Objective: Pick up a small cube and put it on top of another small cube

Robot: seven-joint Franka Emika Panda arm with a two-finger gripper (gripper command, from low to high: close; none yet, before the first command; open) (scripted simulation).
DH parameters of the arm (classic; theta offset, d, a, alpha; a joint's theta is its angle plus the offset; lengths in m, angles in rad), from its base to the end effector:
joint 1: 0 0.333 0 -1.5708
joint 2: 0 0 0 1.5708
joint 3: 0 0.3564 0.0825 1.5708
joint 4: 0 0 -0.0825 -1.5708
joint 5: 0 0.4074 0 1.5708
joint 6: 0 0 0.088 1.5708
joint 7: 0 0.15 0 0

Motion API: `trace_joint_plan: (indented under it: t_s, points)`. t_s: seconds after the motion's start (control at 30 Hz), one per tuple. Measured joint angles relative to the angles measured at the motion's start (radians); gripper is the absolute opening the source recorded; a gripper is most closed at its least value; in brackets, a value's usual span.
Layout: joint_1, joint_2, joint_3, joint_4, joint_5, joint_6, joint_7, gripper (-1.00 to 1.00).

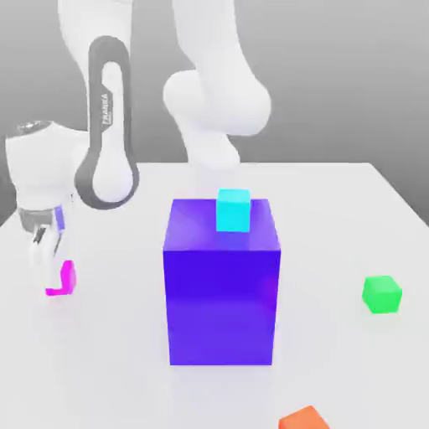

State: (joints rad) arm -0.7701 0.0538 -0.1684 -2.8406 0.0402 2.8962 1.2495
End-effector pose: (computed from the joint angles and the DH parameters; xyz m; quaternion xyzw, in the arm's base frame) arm 0.2157 -0.3002 0.1601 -0.4416 0.8972 -0.0013 0.0006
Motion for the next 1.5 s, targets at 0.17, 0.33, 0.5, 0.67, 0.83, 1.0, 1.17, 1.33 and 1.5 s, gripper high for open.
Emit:
trace_joint_plan:
  t_s: [0.17, 0.33, 0.5, 0.67, 0.83, 1.0, 1.17, 1.33, 1.5]
  points:
    - [0.004, -0.071, 0.016, 0.075, -0.081, 0.010, 0.036, -1.00]
    - [0.095, -0.112, 0.068, 0.150, -0.157, 0.027, 0.092, -1.00]
    - [0.297, -0.136, 0.188, 0.167, -0.153, -0.011, 0.157, -1.00]
    - [0.476, -0.154, 0.327, 0.179, -0.140, -0.051, 0.220, -1.00]
    - [0.631, -0.166, 0.469, 0.181, -0.118, -0.087, 0.271, -1.00]
    - [0.787, -0.175, 0.623, 0.179, -0.091, -0.122, 0.320, -1.00]
    - [0.966, -0.167, 0.796, 0.171, -0.045, -0.171, 0.371, -1.00]
    - [1.060, -0.166, 0.841, 0.101, 0.088, -0.223, 0.332, -1.00]
    - [1.047, -0.117, 0.853, 0.097, 0.031, -0.197, 0.382, -1.00]
